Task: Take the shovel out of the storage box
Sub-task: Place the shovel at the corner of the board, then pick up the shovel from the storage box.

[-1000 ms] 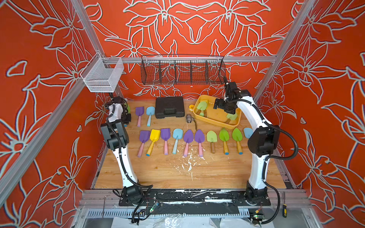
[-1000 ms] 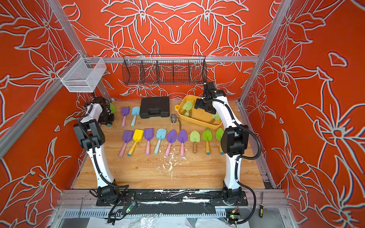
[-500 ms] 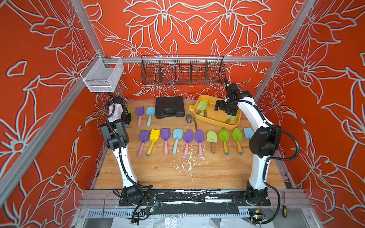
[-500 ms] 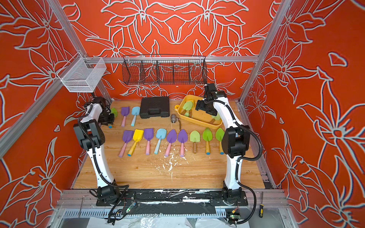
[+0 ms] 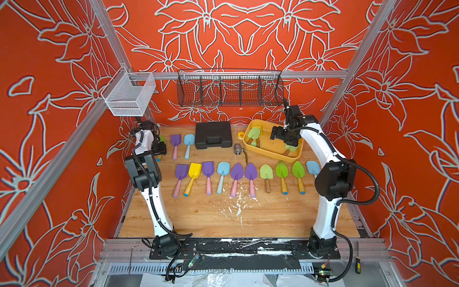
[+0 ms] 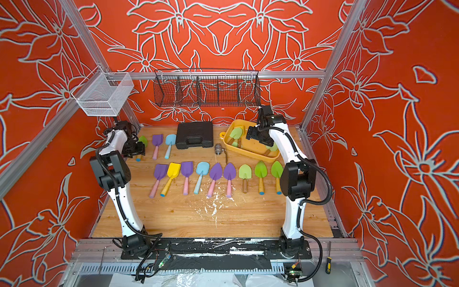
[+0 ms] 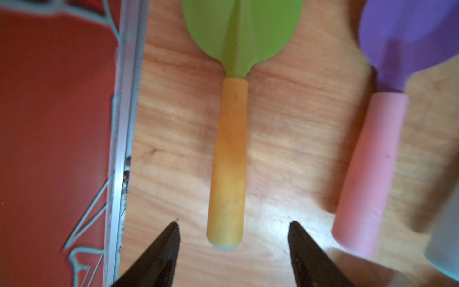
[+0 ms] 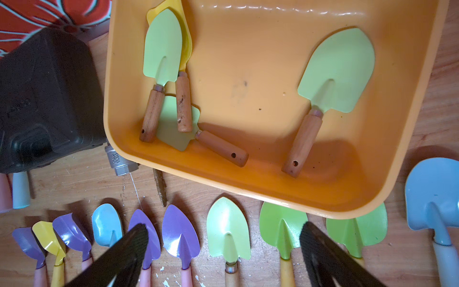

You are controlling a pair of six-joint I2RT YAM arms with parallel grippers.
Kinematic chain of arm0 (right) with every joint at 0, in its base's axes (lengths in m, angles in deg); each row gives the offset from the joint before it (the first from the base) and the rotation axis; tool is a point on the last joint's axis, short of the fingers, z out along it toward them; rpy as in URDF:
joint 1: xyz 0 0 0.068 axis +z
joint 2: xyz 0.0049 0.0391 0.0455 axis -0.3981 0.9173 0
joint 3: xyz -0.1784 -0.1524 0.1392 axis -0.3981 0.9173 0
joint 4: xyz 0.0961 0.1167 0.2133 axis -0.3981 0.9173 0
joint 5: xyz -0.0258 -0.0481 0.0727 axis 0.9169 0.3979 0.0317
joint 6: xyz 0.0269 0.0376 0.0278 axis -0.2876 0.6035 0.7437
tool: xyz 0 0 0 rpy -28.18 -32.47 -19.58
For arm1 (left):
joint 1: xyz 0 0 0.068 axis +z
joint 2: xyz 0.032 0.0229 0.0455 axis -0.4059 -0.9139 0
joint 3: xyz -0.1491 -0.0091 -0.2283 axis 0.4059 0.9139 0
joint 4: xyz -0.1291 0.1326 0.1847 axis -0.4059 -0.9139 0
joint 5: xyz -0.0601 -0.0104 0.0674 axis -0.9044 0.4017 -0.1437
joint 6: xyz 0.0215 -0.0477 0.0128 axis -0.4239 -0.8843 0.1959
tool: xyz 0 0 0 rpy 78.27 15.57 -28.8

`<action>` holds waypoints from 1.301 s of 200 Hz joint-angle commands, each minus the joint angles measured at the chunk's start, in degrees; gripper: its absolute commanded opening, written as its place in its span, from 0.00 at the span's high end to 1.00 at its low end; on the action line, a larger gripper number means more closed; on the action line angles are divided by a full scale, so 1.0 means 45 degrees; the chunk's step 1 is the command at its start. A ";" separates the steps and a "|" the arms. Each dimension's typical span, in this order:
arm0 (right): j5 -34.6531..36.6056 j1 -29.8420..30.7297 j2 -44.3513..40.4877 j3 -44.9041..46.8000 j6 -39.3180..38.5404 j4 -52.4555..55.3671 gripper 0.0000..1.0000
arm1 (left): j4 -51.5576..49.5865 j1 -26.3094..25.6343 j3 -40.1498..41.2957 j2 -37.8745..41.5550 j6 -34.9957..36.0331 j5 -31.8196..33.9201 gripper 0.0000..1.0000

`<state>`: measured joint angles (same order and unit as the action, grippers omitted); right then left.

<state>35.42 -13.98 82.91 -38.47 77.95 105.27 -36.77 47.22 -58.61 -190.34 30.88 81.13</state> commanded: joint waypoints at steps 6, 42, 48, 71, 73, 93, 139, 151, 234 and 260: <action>-0.0058 -0.0082 -0.0573 0.0286 0.0098 -0.0047 0.02 | 0.0477 0.0017 0.0872 0.1920 -0.0697 -0.0380 0.25; -0.0095 -0.0199 -0.0919 0.0923 0.0187 -0.0402 0.02 | 0.1053 -0.0230 0.2744 0.3708 -0.1344 -0.0704 0.17; -0.0236 -0.0275 -0.0979 0.1037 0.0303 -0.0498 0.02 | 0.1138 -0.0317 0.3162 0.4075 -0.1450 -0.0790 0.17; -0.0646 -0.0515 -0.1237 0.1565 0.0478 -0.1038 0.02 | 0.1976 -0.0805 0.5339 0.5748 -0.2019 -0.0918 0.16; -0.0660 -0.0536 -0.1244 0.1571 0.0476 -0.1066 0.02 | 0.2039 -0.0837 0.5508 0.5932 -0.2088 -0.0952 0.16; -0.0717 -0.0722 -0.1131 0.1549 0.0368 -0.0952 0.02 | 0.2560 -0.1287 0.6962 0.7369 -0.2583 -0.0920 0.15; -0.0631 -0.1046 -0.0854 0.1440 0.0252 -0.0494 0.03 | 0.3038 -0.2291 0.9284 1.0262 -0.3368 -0.0697 0.15; -0.0560 -0.1142 -0.0758 0.1353 0.0216 -0.0276 0.04 | 0.3339 -0.2634 1.0028 1.1085 -0.3584 -0.0566 0.15; 0.0233 -0.1325 0.1187 -0.0850 -0.0152 0.1735 0.14 | 0.5094 -0.6002 1.3678 1.5933 -0.4887 -0.0644 0.14; 0.0610 -0.1345 0.2004 -0.1578 -0.0290 0.2160 0.17 | 0.4825 -0.7195 1.3334 1.6184 -0.5209 -0.0263 0.14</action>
<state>35.07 -19.73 88.68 -42.56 77.51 110.10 -16.88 18.63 2.61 -118.32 10.03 78.68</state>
